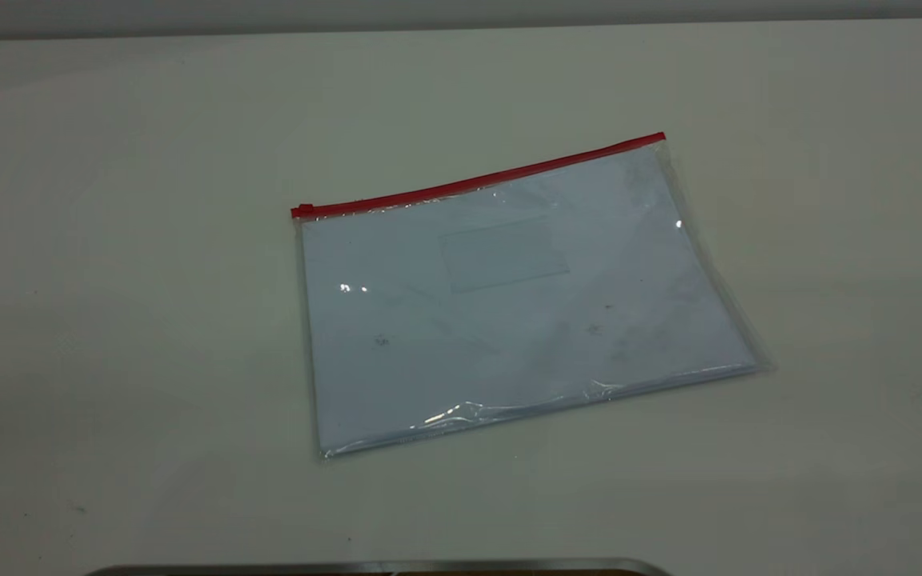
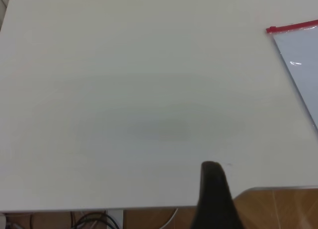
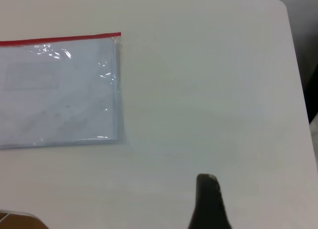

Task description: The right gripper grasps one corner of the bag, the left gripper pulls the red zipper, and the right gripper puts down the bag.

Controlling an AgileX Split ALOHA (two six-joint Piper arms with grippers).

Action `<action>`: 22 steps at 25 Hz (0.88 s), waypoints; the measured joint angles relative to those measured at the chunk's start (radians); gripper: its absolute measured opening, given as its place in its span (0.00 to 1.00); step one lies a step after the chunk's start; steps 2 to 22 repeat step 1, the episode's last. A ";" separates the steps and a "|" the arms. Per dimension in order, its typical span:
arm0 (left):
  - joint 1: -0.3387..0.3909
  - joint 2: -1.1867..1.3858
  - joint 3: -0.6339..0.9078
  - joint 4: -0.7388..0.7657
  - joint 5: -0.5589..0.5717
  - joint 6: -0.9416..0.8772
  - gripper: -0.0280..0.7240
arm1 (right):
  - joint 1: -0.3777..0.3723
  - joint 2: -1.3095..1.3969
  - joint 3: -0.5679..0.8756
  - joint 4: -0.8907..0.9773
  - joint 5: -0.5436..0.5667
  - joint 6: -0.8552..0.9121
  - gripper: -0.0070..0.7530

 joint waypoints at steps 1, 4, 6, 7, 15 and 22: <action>0.000 0.000 0.000 0.000 0.000 0.000 0.81 | 0.000 0.000 0.000 0.000 0.000 0.000 0.77; 0.000 0.000 0.000 0.000 0.000 0.000 0.81 | 0.000 0.000 0.000 0.000 0.000 0.000 0.77; 0.000 0.000 0.000 0.000 0.000 0.000 0.81 | 0.000 0.000 0.000 0.000 0.000 0.000 0.77; 0.000 0.000 0.000 0.000 0.000 0.000 0.81 | 0.000 0.000 0.000 0.000 0.000 0.000 0.77; 0.000 0.000 0.000 0.000 0.000 0.000 0.81 | 0.000 0.000 0.000 0.000 0.000 0.000 0.77; 0.000 0.000 0.000 0.000 0.000 0.000 0.81 | 0.000 0.000 0.000 0.000 0.000 0.000 0.77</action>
